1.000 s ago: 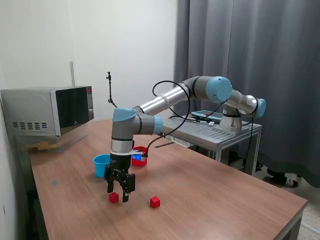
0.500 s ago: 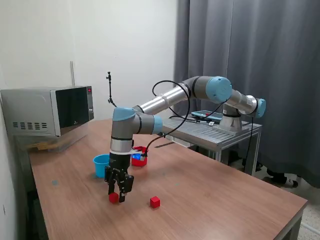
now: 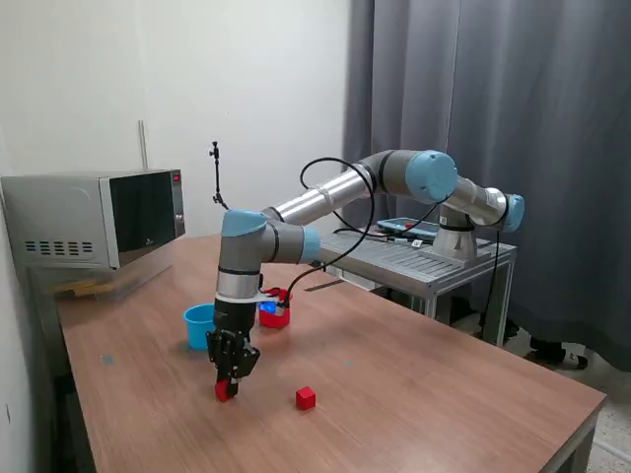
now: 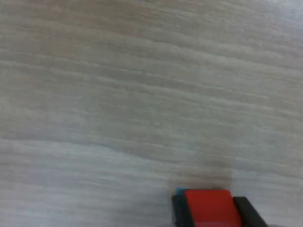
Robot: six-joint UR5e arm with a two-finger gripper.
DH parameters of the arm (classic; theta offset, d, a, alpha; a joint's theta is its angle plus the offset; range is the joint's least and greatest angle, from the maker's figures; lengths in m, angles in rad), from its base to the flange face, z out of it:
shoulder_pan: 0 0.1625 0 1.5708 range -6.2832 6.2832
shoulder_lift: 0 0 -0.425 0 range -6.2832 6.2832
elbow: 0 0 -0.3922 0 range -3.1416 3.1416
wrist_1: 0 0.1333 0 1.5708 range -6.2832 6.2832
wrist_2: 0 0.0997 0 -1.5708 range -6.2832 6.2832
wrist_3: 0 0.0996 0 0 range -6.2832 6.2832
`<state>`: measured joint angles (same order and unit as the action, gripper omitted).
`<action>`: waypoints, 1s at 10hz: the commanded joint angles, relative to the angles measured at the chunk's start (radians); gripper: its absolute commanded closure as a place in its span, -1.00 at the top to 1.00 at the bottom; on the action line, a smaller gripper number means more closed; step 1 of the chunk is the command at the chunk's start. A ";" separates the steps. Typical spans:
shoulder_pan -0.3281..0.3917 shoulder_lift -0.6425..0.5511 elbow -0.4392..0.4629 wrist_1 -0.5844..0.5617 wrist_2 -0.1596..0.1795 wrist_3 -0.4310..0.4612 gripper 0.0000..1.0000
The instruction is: Place red objects in the red bin, and blue objects in the blue bin.
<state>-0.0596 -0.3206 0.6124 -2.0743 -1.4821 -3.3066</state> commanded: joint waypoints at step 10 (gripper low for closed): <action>-0.049 -0.434 0.466 0.054 -0.276 0.229 -1.00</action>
<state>-0.1064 -0.6775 1.0070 -2.0462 -1.7060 -3.1199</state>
